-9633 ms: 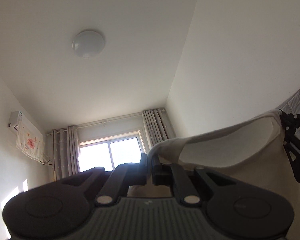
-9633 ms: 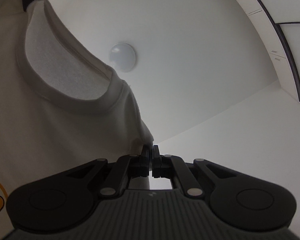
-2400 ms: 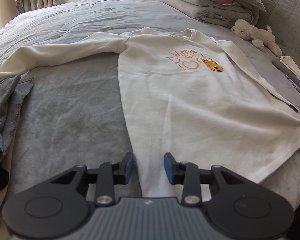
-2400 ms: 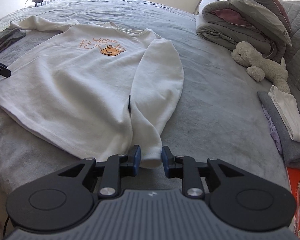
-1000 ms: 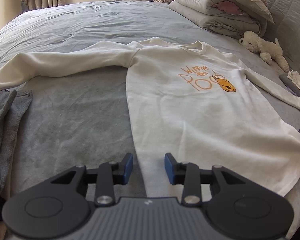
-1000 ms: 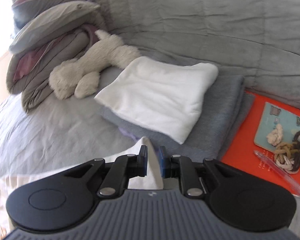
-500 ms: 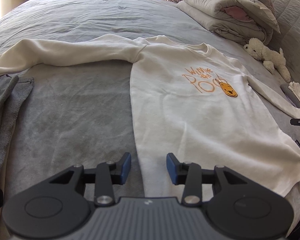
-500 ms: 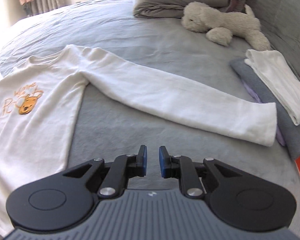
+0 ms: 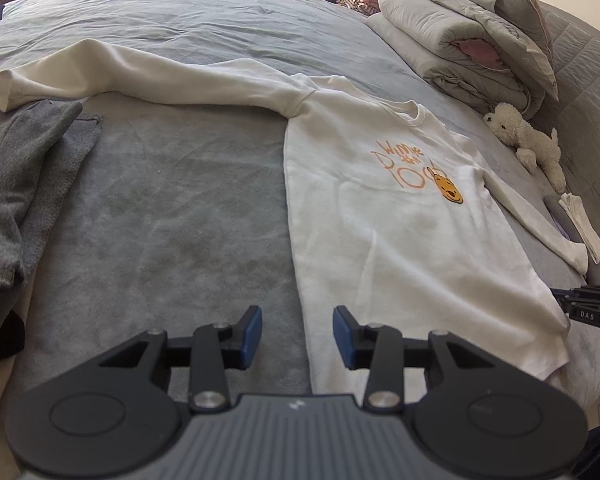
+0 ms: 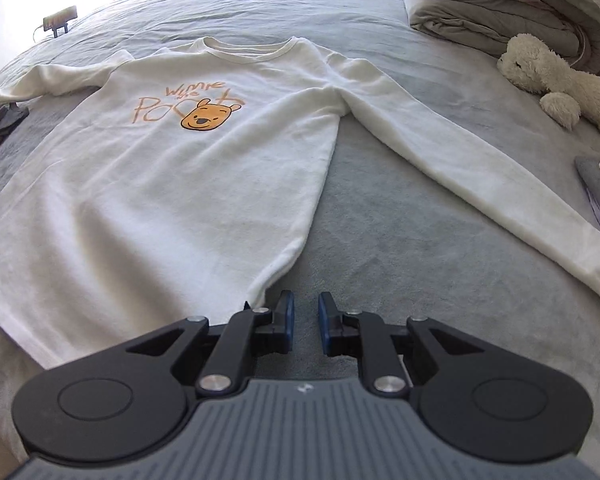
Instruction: Fold clothes
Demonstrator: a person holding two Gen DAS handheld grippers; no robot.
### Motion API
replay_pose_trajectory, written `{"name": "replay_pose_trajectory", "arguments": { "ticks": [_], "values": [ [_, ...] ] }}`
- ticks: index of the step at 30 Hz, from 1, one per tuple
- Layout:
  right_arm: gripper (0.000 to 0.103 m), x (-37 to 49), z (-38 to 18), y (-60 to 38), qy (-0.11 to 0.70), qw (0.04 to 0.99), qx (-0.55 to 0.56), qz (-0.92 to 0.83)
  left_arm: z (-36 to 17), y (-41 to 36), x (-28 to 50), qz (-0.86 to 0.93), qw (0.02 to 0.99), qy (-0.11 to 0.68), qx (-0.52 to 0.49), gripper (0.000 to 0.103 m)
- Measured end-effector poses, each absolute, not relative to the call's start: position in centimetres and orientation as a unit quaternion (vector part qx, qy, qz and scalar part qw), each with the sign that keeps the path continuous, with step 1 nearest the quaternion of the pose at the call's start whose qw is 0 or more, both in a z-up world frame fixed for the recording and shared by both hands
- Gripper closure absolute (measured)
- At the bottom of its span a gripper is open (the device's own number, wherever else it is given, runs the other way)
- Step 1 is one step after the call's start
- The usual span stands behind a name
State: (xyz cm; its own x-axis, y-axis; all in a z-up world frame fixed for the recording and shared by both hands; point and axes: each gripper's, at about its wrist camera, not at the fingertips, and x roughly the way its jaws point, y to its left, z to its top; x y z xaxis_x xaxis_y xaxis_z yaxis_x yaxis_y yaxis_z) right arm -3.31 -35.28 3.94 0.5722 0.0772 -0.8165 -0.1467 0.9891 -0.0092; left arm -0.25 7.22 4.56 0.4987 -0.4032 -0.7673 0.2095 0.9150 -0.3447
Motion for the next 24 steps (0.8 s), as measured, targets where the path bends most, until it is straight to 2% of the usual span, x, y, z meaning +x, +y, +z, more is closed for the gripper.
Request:
{"name": "replay_pose_trajectory", "arguments": {
  "ticks": [4,13,17,21,24],
  "values": [
    [0.08,-5.2,3.9,-35.5,0.46,0.887,-0.009,0.043,4.2,7.0,-1.4,-0.194,0.851,0.477,-0.103,0.062],
    [0.08,-9.4,4.1,-36.1,0.458,0.887,0.053,0.042,3.5,6.1,-3.9,-0.222,0.837,0.491,-0.095,0.061],
    [0.08,-11.3,4.2,-36.4,0.456,0.885,0.081,0.041,3.5,5.7,-4.1,-0.223,0.834,0.495,-0.096,0.063],
    [0.08,-12.2,4.3,-37.0,0.452,0.883,0.126,0.035,3.4,6.2,-3.8,-0.214,0.828,0.505,-0.121,0.07],
    [0.08,-12.4,4.3,-37.7,0.447,0.879,0.167,0.027,3.1,6.5,-4.0,-0.211,0.826,0.504,-0.138,0.071]
  ]
}}
